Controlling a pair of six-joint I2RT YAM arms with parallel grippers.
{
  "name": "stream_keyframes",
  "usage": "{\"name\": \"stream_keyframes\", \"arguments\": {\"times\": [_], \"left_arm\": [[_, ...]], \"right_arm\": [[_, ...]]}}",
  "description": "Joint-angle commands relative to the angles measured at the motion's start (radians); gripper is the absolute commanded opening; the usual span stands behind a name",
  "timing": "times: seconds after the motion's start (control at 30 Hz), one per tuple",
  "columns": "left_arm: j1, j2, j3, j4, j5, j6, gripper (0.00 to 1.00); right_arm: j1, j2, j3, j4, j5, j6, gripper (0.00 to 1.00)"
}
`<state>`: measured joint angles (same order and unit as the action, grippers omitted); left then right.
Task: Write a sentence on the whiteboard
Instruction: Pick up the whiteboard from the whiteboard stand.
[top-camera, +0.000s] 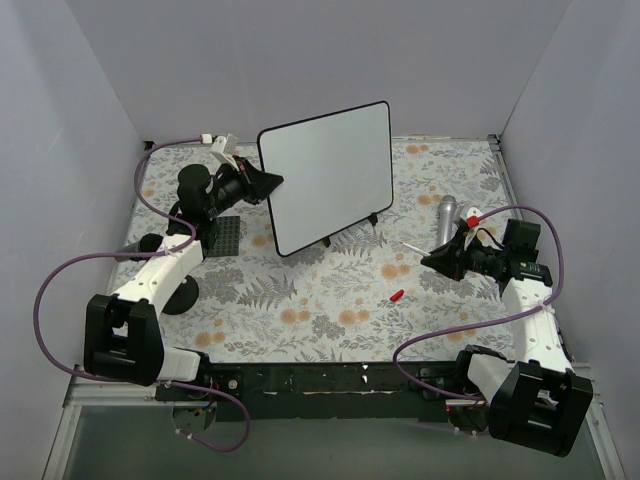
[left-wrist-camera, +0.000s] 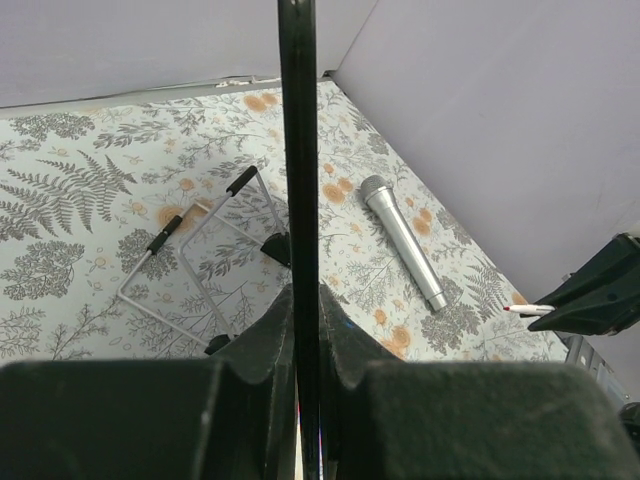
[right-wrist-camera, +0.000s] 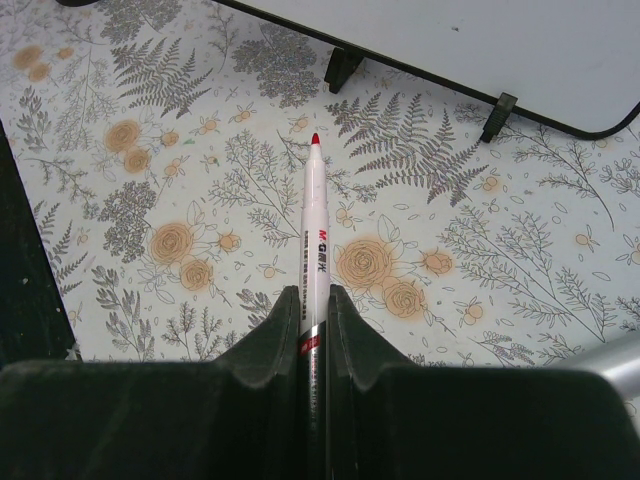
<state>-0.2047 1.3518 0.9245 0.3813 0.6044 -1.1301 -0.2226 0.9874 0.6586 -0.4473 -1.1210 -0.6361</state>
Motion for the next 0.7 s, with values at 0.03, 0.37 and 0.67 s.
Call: {"name": "stream_keyframes", "arguments": {"times": [0.03, 0.37, 0.67], "left_arm": [[0.001, -0.077, 0.074, 0.235, 0.017, -0.063, 0.00], [-0.001, -0.062, 0.094, 0.287, -0.017, -0.097, 0.00], [-0.001, -0.036, 0.135, 0.317, -0.066, -0.140, 0.00]], "right_arm": [[-0.006, -0.003, 0.042, -0.008, -0.007, -0.013, 0.01], [-0.004, -0.006, 0.042, -0.007, -0.008, -0.014, 0.01], [-0.006, -0.004, 0.042, -0.008, -0.008, -0.014, 0.01]]}}
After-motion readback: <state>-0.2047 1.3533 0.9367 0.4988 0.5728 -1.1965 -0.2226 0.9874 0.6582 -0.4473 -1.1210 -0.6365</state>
